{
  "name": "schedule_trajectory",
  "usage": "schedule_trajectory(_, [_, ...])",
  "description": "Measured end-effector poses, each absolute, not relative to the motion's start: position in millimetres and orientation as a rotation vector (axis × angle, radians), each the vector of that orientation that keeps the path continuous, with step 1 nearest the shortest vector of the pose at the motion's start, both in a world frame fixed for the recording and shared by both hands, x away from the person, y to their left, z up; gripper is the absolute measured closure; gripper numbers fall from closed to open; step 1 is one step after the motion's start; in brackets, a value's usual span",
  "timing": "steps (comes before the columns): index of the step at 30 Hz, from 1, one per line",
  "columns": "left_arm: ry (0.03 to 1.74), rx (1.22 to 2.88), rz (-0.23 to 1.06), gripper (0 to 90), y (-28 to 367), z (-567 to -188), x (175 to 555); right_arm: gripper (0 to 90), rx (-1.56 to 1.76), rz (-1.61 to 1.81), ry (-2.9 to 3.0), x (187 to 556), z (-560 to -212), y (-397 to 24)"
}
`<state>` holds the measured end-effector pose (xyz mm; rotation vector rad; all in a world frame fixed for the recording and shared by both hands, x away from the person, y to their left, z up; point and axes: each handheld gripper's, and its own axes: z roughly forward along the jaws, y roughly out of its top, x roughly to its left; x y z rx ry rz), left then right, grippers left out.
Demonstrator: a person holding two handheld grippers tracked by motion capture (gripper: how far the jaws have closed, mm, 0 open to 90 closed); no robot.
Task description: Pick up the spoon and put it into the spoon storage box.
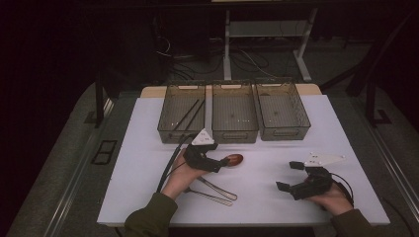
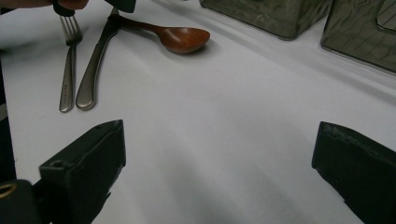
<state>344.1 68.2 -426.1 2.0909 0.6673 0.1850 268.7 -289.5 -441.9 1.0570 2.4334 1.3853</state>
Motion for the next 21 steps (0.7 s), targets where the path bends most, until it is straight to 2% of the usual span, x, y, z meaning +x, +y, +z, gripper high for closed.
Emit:
schedule_trajectory(13, [0.713, 2.088, 0.119, 31.9, 45.0, -426.7, 363.9, 2.2, 1.061, 1.391, 2.430, 269.0, -442.0, -289.9])
schedule_trajectory(21, [0.743, 2.153, 0.111, 38.3, 38.4, -433.6, 365.4, 2.2, 1.066, 1.394, 2.428, 268.2, -441.9, -289.8])
